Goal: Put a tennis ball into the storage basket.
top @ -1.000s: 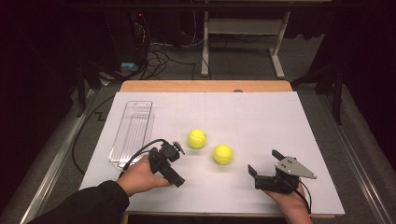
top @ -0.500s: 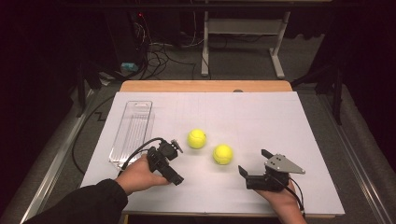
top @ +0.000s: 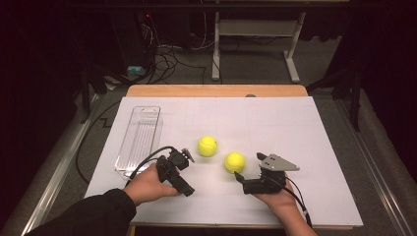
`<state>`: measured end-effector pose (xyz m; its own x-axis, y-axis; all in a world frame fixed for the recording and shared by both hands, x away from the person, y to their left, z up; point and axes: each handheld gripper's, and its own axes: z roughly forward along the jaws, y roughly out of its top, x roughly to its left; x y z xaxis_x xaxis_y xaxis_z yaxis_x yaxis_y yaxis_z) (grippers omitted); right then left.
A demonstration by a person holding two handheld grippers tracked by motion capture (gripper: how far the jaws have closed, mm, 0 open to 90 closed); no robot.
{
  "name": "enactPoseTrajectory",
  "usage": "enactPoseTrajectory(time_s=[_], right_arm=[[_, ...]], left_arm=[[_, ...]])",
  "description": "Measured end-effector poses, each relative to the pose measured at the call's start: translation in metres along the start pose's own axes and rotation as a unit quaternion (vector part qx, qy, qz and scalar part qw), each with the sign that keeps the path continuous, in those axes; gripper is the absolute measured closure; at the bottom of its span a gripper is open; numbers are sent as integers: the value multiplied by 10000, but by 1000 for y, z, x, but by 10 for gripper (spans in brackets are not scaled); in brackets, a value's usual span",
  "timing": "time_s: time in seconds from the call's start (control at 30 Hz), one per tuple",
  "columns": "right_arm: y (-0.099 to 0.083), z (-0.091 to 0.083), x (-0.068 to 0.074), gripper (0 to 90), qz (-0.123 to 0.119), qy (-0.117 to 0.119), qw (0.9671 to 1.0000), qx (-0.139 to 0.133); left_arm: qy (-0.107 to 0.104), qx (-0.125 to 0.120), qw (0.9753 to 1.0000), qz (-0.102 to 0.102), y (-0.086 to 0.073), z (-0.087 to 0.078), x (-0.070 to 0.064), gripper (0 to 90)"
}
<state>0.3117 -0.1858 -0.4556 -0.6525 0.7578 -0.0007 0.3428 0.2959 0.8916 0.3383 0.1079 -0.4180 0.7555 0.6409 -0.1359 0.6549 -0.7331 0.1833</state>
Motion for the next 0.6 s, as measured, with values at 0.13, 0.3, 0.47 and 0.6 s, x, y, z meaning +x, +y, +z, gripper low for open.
enactPoseTrajectory(time_s=[0.13,0.3,0.47,0.6], right_arm=[[4,17,2,10,-19,25,9998,196],[7,32,2,51,-54,26,9990,437],[5,43,0,180,-29,85,9977,679],[5,44,1,246,-25,198,9965,812]], left_arm=[[-13,-9,10000,-10,0,0,0,5],[-29,-54,10000,13,0,0,-2,5],[-43,-136,9999,57,-2,-2,-5,5],[-32,-124,9999,47,-2,-3,-6,5]])
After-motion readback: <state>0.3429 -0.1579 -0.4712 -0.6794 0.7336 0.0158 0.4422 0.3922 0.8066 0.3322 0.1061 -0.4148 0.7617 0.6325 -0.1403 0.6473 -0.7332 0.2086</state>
